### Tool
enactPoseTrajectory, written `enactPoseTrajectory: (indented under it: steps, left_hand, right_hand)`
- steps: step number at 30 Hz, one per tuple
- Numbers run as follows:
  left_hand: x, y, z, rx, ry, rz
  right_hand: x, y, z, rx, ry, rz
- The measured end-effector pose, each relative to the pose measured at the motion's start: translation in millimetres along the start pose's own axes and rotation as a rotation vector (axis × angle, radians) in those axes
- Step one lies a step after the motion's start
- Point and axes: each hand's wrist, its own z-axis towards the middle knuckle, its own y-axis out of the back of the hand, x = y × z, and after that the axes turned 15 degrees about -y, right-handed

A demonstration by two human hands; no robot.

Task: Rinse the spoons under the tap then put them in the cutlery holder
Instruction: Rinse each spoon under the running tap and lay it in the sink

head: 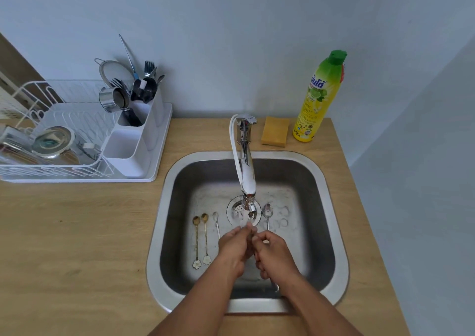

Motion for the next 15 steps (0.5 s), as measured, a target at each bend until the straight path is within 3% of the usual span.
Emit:
enactPoseTrajectory:
  steps: [7, 15]
  left_hand:
    - [-11.3, -2.6, 2.1, 0.01, -0.022, -0.007]
    - [-21.0, 3.5, 15.3, -0.089, 0.104, 0.023]
  right_hand:
    - [15.3, -0.5, -3.0, -0.209, 0.154, -0.202]
    - [1.7, 4.5, -8.0, -0.219, 0.263, -0.402]
